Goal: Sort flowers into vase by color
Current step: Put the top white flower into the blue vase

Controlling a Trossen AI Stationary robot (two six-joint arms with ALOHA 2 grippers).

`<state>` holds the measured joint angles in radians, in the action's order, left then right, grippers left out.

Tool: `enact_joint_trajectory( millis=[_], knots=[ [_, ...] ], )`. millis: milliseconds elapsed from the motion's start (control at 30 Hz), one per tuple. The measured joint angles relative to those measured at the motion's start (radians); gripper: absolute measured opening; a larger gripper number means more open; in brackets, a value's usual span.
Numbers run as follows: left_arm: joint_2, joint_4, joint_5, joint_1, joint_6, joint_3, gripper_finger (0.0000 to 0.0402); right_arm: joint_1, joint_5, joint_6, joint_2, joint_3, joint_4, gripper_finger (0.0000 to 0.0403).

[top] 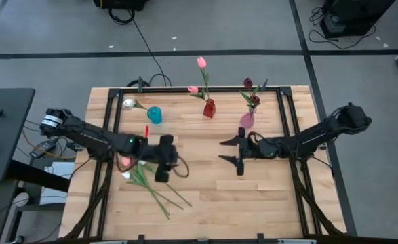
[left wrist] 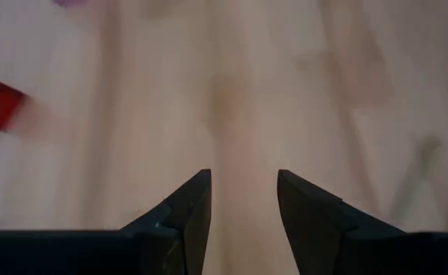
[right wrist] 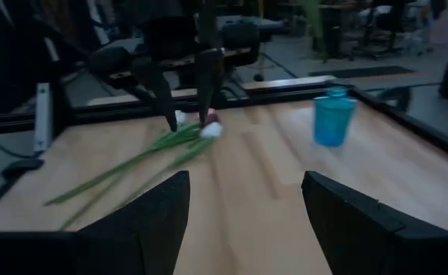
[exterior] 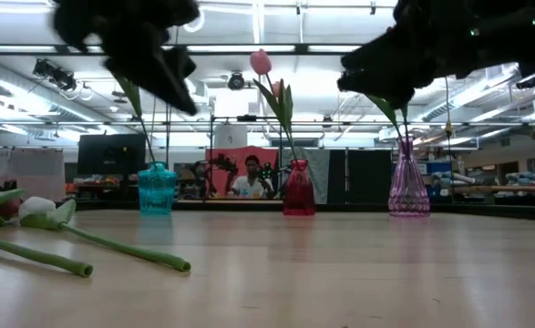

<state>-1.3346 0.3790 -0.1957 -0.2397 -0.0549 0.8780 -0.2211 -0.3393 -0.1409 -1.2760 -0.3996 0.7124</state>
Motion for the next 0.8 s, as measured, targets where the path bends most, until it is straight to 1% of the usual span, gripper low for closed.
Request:
enact_joint_trajectory(
  millis=[100, 233, 367, 433, 500, 600, 700, 800],
  knots=[
    [0.0, 0.056, 0.003, -0.049, -0.036, 0.0, 0.0156, -0.023, 0.001, -0.013, -0.082, -0.065, -0.002, 0.0265],
    [0.0, 0.106, 0.01, -0.081, -0.109, 0.0, 0.0156, -0.037, 0.0, 0.008, -0.197, -0.152, -0.002, 0.0265],
    [-0.022, 0.17, 0.078, -0.101, -0.167, 0.0, 0.0156, -0.041, 0.001, 0.021, -0.285, -0.216, -0.017, 0.0265],
    [-0.049, 0.196, 0.122, -0.118, -0.184, 0.0, 0.0156, -0.041, 0.0, 0.023, -0.308, -0.238, -0.026, 0.0265],
    [-0.084, 0.227, 0.142, -0.142, -0.185, 0.0, 0.0156, -0.041, -0.002, 0.025, -0.311, -0.245, -0.04, 0.0265],
    [-0.143, 0.275, 0.128, -0.171, -0.166, 0.0, 0.0156, -0.042, -0.006, 0.028, -0.295, -0.25, -0.049, 0.0265],
    [-0.205, 0.308, 0.069, -0.195, -0.153, 0.0, 0.0156, -0.045, -0.008, 0.028, -0.277, -0.25, -0.057, 0.0265],
    [-0.258, 0.302, 0.013, -0.216, -0.115, 0.0, 0.0156, -0.051, -0.008, 0.03, -0.275, -0.25, -0.066, 0.0265]
  ],
)
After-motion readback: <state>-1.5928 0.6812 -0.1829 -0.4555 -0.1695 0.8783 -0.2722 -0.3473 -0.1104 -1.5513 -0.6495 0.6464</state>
